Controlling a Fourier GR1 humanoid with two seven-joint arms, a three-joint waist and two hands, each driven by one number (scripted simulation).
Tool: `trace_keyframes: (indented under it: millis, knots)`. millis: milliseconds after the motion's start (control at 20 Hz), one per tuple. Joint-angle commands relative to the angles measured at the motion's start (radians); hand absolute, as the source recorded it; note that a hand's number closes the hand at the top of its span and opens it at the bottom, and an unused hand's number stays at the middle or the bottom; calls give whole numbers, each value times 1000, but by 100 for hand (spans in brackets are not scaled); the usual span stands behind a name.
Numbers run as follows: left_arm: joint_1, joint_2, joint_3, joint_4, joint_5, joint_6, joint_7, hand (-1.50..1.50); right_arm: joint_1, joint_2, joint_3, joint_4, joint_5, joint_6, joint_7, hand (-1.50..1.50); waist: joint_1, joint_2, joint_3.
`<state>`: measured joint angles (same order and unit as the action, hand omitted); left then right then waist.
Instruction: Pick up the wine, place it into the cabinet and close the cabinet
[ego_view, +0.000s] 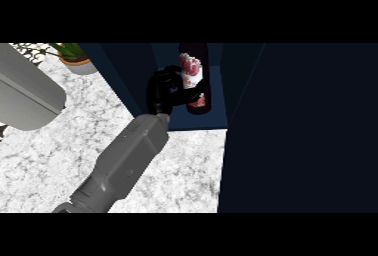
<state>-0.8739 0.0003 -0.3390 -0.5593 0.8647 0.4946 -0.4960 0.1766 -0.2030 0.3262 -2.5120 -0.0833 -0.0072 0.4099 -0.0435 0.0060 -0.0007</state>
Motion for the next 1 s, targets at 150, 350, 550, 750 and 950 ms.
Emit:
trace_keyframes:
  millis: [150, 350, 550, 750, 950]
  knots:
    - [-137, 0, 54, 104, -16, 46, -8, 150, 84, -17, -53, -161, -109, 40, 2, -150, 4, -3, 1]
    - [-232, 14, 51, 219, -54, 85, 13, 150, 61, 6, 10, -129, -68, 32, 16, -150, -5, 3, 1]
    - [-230, 36, 40, 299, -99, 171, -54, 150, 91, 3, -8, -132, -83, 51, -14, -150, -16, 5, 1]
    - [-249, 72, 9, 385, -148, 144, -25, -150, 65, 11, -5, -109, -91, 54, 3, -150, -12, 9, 0]
    - [-280, 67, 14, 430, -162, 149, 11, -150, 115, 19, 5, -100, -79, 74, -52, -150, -18, 10, 1]
